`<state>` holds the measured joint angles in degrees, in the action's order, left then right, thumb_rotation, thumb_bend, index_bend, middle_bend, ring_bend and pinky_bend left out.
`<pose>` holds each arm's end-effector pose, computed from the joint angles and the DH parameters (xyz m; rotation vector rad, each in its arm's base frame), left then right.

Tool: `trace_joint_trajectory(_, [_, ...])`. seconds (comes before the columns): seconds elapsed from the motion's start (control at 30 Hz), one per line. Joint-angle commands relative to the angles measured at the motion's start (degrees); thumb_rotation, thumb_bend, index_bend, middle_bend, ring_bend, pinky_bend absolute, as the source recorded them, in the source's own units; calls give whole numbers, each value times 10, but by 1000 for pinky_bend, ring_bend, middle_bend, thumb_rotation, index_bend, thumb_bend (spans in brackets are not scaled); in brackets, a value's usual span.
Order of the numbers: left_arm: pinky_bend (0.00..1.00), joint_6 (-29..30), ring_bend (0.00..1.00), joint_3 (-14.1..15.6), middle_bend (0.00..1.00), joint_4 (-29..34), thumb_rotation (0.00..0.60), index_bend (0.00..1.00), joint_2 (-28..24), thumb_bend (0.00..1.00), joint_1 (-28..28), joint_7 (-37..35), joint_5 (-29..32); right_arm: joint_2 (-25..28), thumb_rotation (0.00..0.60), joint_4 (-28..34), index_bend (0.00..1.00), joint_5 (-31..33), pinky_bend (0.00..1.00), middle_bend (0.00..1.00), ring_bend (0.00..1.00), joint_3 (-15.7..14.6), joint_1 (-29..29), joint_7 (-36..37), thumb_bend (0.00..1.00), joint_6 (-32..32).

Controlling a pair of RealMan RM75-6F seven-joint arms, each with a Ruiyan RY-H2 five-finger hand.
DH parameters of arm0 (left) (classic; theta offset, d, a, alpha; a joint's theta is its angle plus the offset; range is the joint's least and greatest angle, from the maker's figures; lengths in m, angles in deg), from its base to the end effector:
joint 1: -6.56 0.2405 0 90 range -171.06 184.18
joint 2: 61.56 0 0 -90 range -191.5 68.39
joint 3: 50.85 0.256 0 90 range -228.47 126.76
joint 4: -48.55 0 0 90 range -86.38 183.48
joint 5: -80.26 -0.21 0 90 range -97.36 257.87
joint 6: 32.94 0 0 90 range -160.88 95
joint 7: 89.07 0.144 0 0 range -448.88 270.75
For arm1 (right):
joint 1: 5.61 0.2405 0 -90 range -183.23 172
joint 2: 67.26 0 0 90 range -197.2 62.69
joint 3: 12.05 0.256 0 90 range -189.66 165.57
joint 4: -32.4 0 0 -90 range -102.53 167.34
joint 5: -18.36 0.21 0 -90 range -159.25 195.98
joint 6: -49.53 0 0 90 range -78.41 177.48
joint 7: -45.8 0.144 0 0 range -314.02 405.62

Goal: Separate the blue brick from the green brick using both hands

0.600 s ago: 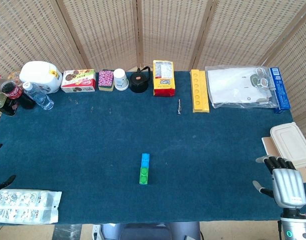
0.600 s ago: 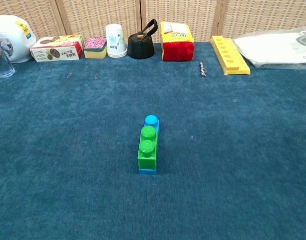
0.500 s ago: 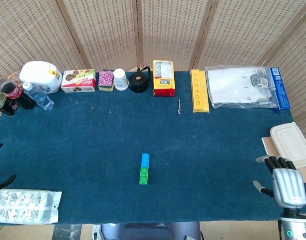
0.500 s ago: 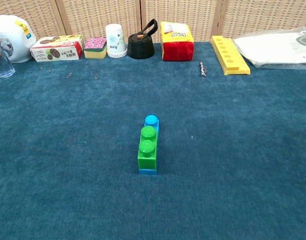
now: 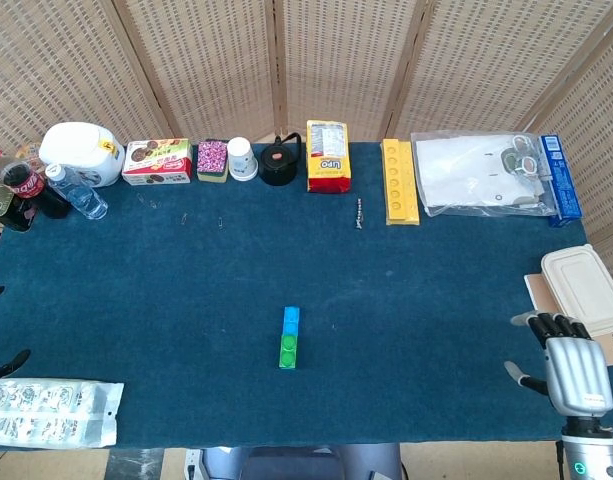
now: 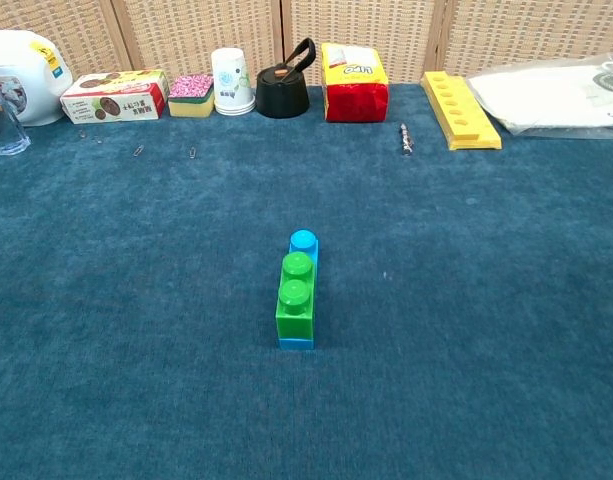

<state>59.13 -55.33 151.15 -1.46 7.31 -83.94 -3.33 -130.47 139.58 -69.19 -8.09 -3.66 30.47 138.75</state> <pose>-0.2943 0.1546 0.1876 -1.2140 -0.8820 -0.9093 -0.2598 -0.1666 0.1572 1.3468 -0.8413 0.9186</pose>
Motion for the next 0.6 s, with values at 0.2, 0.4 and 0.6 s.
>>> trace_joint_trajectory(0.2, [136, -12, 48, 5, 154, 10, 600, 206, -23, 117, -6, -5, -16, 13, 600, 4, 376, -44, 340, 365, 326, 5, 40, 51, 160, -42])
trace_joint_trajectory(0.4, [136, -28, 48, 9, 154, 18, 600, 205, -38, 118, -14, -4, -19, 4, 600, -2, 374, -116, 351, 365, 326, 23, 118, 100, 164, -105])
trace_joint_trajectory(0.6, [136, -42, 49, 8, 154, 30, 600, 206, -43, 117, -22, 9, -12, -12, 600, -34, 369, -174, 350, 365, 326, 39, 236, 182, 165, -219])
